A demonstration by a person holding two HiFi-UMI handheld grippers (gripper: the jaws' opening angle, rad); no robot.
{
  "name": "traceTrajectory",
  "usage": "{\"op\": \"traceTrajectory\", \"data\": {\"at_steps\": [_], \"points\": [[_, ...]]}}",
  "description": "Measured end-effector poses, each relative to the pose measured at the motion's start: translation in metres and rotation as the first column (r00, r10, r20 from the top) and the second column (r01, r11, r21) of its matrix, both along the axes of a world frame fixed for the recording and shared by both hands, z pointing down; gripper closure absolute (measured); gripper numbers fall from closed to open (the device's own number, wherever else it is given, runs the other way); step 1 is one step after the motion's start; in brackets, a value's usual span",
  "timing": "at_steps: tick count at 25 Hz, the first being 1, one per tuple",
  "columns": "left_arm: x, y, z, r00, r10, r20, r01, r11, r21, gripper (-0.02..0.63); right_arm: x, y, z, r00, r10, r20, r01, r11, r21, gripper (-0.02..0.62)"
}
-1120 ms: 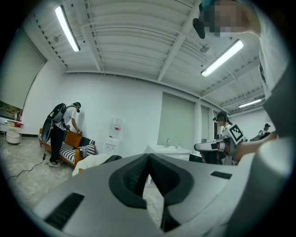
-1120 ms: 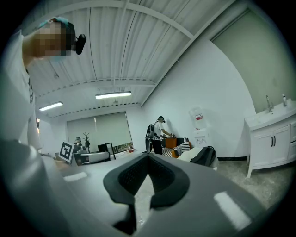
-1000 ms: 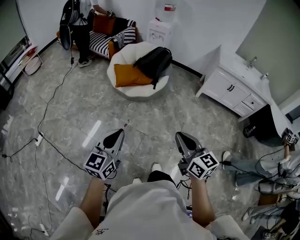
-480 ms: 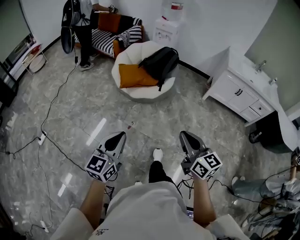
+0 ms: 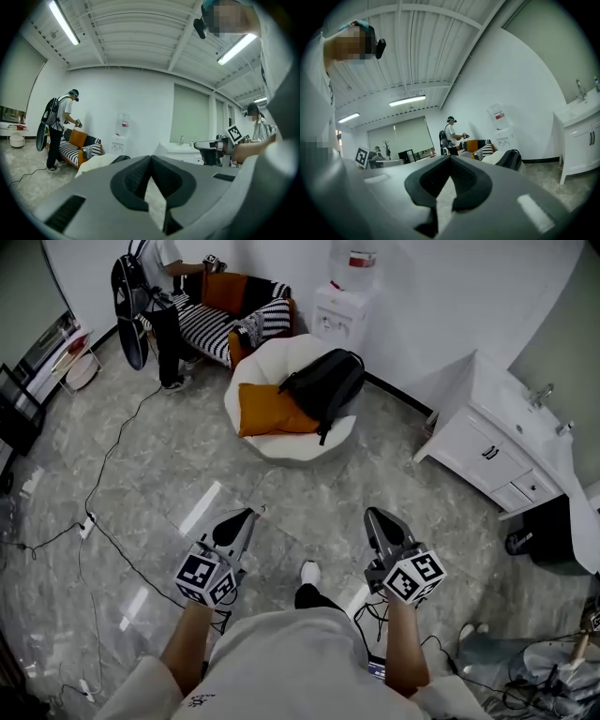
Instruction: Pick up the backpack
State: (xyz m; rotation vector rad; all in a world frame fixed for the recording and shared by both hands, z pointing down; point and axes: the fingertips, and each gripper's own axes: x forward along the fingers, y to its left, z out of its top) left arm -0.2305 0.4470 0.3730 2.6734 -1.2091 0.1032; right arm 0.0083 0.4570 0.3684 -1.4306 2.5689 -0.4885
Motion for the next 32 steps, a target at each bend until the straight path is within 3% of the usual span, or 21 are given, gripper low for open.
{"op": "traceTrajectory", "data": {"at_steps": [7, 16, 32], "points": [[0.046, -0.069, 0.0, 0.999, -0.04, 0.004, 0.04, 0.999, -0.007, 0.609, 0.047, -0.075, 0.001, 0.999, -0.031, 0.01, 0.031, 1.0, -0.005, 0.592], [0.084, -0.123, 0.018, 0.999, -0.045, -0.006, 0.044, 0.998, -0.05, 0.609, 0.071, -0.13, 0.009, 0.997, -0.077, -0.022, 0.076, 0.997, -0.034, 0.594], [0.116, -0.262, 0.041, 0.996, 0.089, -0.001, -0.089, 0.994, -0.067, 0.609, 0.084, -0.23, 0.033, 0.998, -0.014, -0.066, 0.008, 0.996, -0.089, 0.592]]}}
